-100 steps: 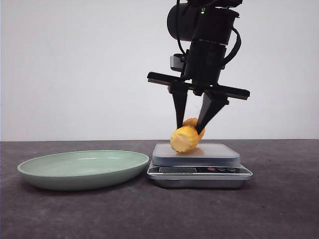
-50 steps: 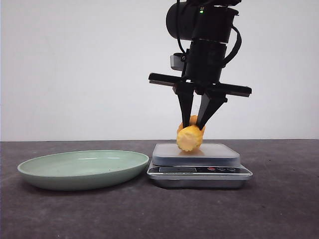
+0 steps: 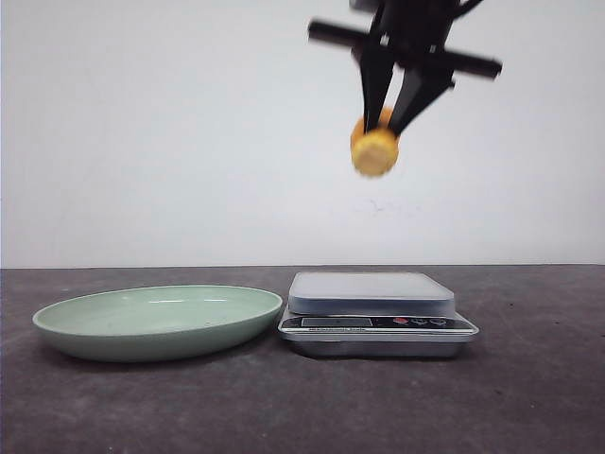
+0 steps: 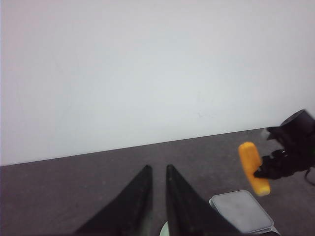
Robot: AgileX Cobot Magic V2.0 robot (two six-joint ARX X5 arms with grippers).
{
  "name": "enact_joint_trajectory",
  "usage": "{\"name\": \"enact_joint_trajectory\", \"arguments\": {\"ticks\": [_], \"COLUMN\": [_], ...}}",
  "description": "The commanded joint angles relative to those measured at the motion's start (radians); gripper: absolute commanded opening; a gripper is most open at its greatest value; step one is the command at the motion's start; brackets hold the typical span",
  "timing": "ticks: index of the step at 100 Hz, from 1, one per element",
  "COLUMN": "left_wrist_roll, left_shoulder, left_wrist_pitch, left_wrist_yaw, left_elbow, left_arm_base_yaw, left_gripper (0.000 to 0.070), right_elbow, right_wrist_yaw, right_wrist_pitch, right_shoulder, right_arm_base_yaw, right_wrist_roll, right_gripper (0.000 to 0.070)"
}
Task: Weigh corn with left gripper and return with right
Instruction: 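Lift the corn with the right gripper and carry it over the plate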
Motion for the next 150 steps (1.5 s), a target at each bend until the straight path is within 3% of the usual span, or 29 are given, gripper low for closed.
{"name": "enact_joint_trajectory", "arguments": {"ticks": [1,20,31,48,97,119,150], "left_wrist_roll": [0.026,0.043,0.043,0.043,0.038,0.035,0.035], "left_shoulder": [0.008,0.008,0.008,0.008,0.008,0.008,0.009], "left_wrist_pitch": [-0.056,-0.056,-0.056,-0.056,-0.056,-0.056,-0.056], "left_wrist_yaw": [0.001,-0.008,-0.010,-0.010,-0.009,-0.009,-0.009], "left_elbow": [0.022,0.022,0.022,0.022,0.022,0.022,0.022], "left_arm_base_yaw": [-0.008,-0.008,-0.008,-0.008,-0.008,-0.008,-0.008], "left_gripper": [0.0000,0.0000,0.0000,0.0000,0.0000,0.0000,0.0000], "right_elbow": [0.018,0.018,0.018,0.018,0.018,0.018,0.018], "right_wrist_yaw": [0.005,0.000,-0.070,-0.132,-0.142,-0.265,-0.300], "right_wrist_pitch": [0.017,0.056,0.139,0.248,0.267,0.360,0.357], "right_shoulder": [-0.041,-0.182,-0.270,-0.349,-0.343,-0.311,-0.243], "right_arm_base_yaw": [0.011,0.043,0.057,0.068,0.089,0.100,0.109], "right_wrist_roll": [-0.061,-0.169,-0.220,-0.220,-0.215,-0.172,-0.138], "right_gripper": [0.0000,0.0000,0.0000,0.0000,0.0000,0.0000,0.0000]}}
